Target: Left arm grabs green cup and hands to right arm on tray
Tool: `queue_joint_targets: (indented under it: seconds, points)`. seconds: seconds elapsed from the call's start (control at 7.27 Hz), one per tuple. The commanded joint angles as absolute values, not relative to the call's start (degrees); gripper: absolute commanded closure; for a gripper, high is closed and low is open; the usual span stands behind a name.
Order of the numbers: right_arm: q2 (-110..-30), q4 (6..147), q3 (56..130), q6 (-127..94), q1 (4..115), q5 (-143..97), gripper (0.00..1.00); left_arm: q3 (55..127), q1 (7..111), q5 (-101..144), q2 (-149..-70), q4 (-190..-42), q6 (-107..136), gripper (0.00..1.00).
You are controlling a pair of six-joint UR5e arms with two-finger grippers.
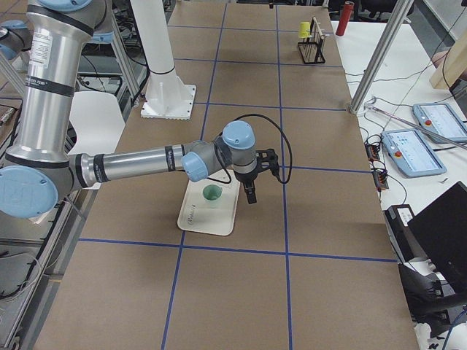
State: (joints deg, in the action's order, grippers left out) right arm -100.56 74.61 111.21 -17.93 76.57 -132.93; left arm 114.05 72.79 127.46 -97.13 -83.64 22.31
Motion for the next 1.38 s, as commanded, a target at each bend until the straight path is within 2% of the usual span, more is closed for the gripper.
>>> queue_joint_targets:
  seconds: [0.0, 0.41, 1.24]
  points:
    - [-94.3, 84.4, 109.9, -17.8, 80.8, -133.2, 0.00, 112.5, 74.8, 127.8, -93.4, -84.1, 16.6, 0.00]
    - [-91.1, 88.2, 108.0, -16.8, 81.2, -133.2, 0.00, 112.0, 78.1, 129.2, -91.9, -84.0, 10.0, 0.00]
    - [-92.9, 88.2, 108.1, -15.6, 82.3, -132.8, 0.00, 110.4, 78.0, 132.7, -91.0, -83.6, 10.2, 0.00]
